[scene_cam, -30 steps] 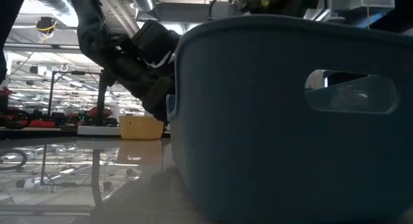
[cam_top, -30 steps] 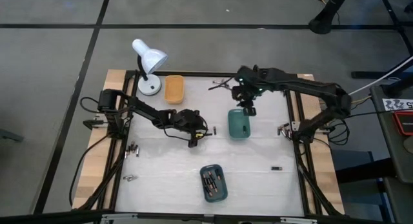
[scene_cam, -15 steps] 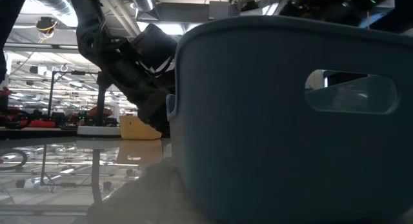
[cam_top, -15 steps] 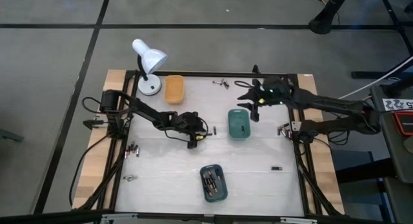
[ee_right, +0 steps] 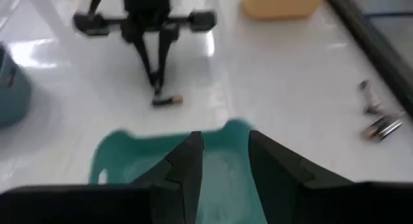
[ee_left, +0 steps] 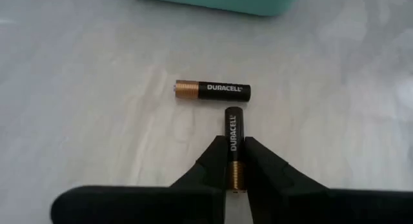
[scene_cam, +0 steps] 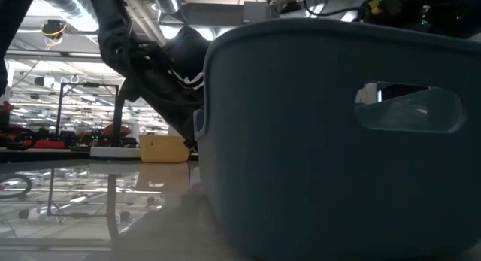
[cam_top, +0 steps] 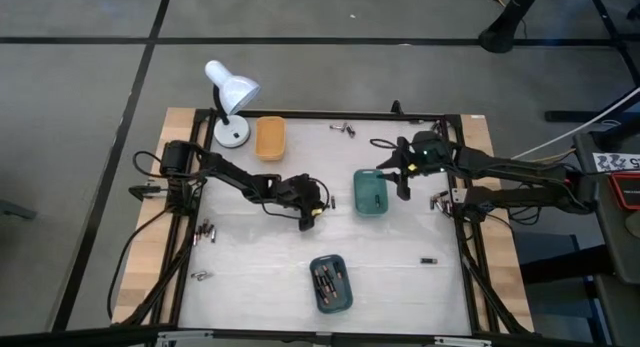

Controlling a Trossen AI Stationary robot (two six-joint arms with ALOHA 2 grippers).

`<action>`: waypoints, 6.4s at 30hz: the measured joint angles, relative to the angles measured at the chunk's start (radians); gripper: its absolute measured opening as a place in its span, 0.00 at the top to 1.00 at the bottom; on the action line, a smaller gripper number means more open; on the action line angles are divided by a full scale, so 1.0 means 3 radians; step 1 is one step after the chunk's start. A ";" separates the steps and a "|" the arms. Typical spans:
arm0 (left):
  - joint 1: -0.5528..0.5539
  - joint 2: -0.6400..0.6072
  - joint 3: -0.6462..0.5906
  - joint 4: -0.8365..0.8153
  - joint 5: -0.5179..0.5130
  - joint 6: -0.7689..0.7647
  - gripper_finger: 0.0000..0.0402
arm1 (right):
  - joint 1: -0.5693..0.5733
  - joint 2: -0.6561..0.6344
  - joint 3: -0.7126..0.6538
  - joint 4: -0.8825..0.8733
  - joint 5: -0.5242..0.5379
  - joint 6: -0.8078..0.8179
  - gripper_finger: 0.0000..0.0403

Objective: Sort batteries
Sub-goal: Put the black battery into the green bin, then put the black battery into the blue bin

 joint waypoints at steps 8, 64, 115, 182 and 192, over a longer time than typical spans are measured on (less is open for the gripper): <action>0.0008 -0.0268 0.0322 -0.0308 0.0181 0.0105 0.95 | -0.0003 0.0001 0.0001 -0.0437 0.0091 -0.0002 0.69; 0.0350 0.0224 0.2108 -0.3004 0.0562 0.2164 0.61 | -0.0003 0.0001 -0.0125 -0.0050 0.0503 0.0237 0.69; 0.0365 0.0541 0.2117 -0.2818 0.0530 0.2679 0.96 | -0.0003 0.0001 -0.0125 -0.0025 0.0474 0.0249 0.69; 0.0199 -0.1299 0.0295 -0.0479 -0.0108 0.1638 0.85 | 0.1632 -0.0002 0.0764 -0.2110 0.0699 0.2213 0.69; 0.0212 -0.1328 -0.0117 0.0193 -0.0102 0.1631 0.85 | 0.2664 0.0045 0.0473 -0.2213 0.0308 0.3224 0.69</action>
